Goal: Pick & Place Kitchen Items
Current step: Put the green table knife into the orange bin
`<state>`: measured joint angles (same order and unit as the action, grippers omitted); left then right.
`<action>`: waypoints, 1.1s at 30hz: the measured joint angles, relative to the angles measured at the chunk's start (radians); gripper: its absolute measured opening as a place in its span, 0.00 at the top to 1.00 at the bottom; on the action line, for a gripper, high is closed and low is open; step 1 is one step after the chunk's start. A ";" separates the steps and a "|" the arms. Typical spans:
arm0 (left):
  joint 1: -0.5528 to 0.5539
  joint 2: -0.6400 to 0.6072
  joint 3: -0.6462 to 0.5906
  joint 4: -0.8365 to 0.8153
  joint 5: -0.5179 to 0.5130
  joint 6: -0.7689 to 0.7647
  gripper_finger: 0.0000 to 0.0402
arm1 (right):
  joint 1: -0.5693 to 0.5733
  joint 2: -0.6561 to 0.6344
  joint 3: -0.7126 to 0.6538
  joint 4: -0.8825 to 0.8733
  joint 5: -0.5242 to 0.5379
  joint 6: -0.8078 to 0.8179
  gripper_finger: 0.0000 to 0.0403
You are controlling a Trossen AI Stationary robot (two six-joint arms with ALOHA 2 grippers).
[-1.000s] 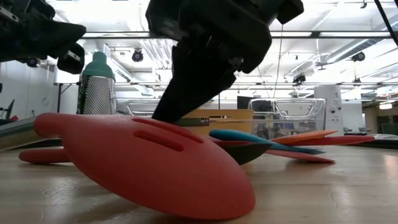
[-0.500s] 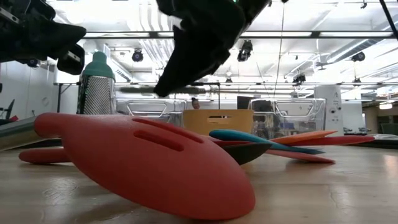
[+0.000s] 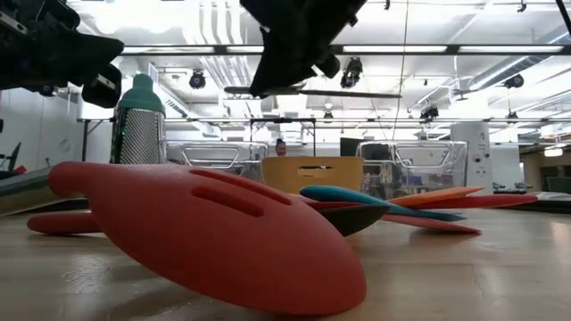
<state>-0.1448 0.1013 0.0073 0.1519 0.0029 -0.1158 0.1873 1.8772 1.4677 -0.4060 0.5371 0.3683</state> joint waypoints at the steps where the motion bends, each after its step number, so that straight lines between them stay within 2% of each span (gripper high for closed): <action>1: 0.000 0.000 0.000 -0.001 0.000 0.000 0.97 | -0.015 -0.004 0.000 -0.003 0.017 0.012 0.82; 5: 0.000 0.000 0.000 -0.005 0.000 0.000 0.97 | -0.080 -0.005 0.000 -0.021 0.067 0.058 0.83; 10: 0.000 0.000 0.000 -0.005 0.000 0.000 0.97 | -0.161 -0.005 -0.001 -0.056 0.070 0.133 0.82; 14: 0.000 0.000 0.000 -0.005 0.000 0.000 0.97 | -0.222 -0.005 -0.002 -0.086 0.047 0.247 0.82; 18: 0.000 0.000 0.000 -0.005 0.000 0.000 0.97 | -0.278 -0.005 -0.006 -0.077 0.009 0.277 0.83; 27: 0.000 0.000 0.000 -0.007 0.000 0.000 0.97 | -0.322 0.056 -0.013 0.026 0.009 0.306 0.81; 33: 0.000 0.000 0.000 -0.013 0.000 0.000 0.97 | -0.328 0.104 -0.013 0.010 0.012 0.311 0.83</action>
<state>-0.1445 0.1017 0.0073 0.1387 0.0029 -0.1162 -0.1410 1.9816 1.4544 -0.3958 0.5495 0.6789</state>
